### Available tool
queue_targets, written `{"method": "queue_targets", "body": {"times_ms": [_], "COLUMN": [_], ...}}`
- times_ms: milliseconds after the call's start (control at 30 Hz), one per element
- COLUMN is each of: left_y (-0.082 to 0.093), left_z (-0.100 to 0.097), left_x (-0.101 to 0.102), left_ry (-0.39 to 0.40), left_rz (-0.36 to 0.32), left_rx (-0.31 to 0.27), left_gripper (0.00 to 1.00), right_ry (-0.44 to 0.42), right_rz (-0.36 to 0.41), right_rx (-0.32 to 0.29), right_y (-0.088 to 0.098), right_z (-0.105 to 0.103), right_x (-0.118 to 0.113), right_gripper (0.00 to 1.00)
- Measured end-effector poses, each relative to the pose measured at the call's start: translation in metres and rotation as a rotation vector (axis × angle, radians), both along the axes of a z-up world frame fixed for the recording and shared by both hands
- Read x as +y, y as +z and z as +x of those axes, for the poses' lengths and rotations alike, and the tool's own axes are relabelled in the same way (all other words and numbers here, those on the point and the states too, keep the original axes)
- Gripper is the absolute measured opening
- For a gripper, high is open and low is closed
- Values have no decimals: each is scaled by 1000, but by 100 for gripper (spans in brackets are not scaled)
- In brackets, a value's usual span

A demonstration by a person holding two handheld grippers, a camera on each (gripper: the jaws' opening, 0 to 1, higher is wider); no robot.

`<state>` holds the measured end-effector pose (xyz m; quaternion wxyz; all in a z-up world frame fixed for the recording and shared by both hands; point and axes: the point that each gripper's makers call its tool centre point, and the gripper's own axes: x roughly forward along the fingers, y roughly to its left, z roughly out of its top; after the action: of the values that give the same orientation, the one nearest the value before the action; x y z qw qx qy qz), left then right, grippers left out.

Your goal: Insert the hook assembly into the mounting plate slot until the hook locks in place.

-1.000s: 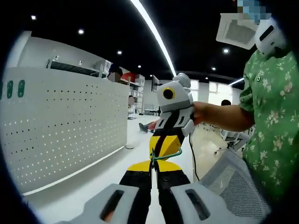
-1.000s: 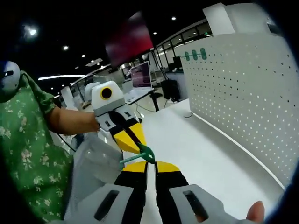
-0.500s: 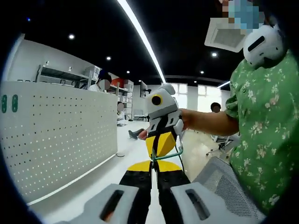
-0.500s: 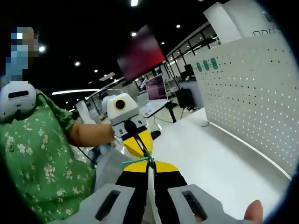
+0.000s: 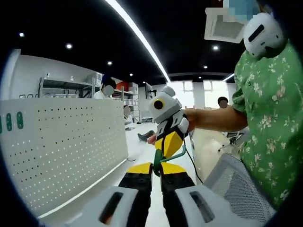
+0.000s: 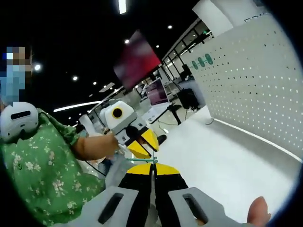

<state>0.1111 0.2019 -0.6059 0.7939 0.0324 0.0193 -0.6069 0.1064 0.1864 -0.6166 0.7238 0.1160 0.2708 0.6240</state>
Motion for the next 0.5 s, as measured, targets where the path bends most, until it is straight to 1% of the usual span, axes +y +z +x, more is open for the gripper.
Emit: {"method": "queue_targets", "body": {"times_ms": [100, 200, 333, 400, 433, 500], "left_y": [1, 2, -1, -5, -5, -7], "left_z": [-1, -2, -3, -1, -1, 2], "left_x": [2, 3, 4, 4, 3, 1], "left_ry": [17, 27, 48, 78, 86, 128], "left_rz": [35, 55, 123, 175, 179, 206], "left_rx": [-38, -59, -118, -165, -172, -207], "left_gripper": [9, 10, 12, 13, 13, 13], "right_ry": [-2, -27, -63, -90, -99, -124], "right_rz": [-4, -10, -20, -32, -34, -40], "right_rx": [4, 10, 19, 23, 27, 36], "right_y": [-2, -4, -8, -12, -13, -15], "right_z": [1, 6, 15, 21, 22, 26], "right_x": [0, 0, 0, -1, -1, -1], "right_gripper": [0, 0, 0, 0, 0, 0]}}
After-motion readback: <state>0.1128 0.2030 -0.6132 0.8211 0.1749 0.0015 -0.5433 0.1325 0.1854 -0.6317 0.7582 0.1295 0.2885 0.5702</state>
